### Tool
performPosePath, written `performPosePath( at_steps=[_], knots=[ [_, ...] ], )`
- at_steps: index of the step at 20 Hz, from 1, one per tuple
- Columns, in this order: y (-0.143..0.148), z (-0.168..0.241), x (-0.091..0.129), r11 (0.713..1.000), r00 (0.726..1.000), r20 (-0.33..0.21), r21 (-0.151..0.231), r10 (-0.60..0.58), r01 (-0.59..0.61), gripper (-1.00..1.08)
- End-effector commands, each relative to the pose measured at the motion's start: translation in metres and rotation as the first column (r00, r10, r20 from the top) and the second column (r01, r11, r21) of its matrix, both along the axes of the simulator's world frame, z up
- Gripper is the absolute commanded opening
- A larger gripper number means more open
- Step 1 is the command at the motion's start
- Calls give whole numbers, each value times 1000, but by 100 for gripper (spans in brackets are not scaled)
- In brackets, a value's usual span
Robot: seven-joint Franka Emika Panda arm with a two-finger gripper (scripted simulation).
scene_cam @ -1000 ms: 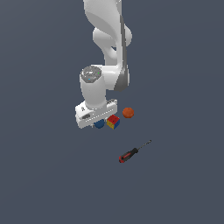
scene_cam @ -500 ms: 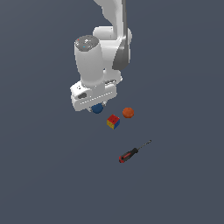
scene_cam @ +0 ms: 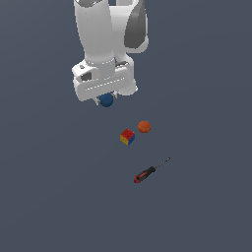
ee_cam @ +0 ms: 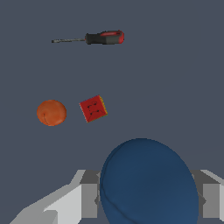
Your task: Pick up a designated object from a clutter of objects.
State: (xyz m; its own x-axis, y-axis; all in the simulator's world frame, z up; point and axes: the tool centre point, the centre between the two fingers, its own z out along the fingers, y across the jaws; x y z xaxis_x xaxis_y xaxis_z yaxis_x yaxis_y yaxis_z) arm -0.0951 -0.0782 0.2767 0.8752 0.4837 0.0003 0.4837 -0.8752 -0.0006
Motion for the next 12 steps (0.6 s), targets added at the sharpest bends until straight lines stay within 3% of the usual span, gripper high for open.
performPosePath(
  at_steps=[1, 12],
  knots=[
    [-2, 23, -10, 1000, 1000, 1, 0, 0, 0, -100],
    [-8, 106, -44, 1000, 1000, 0, 0, 0, 0, -100]
  ],
)
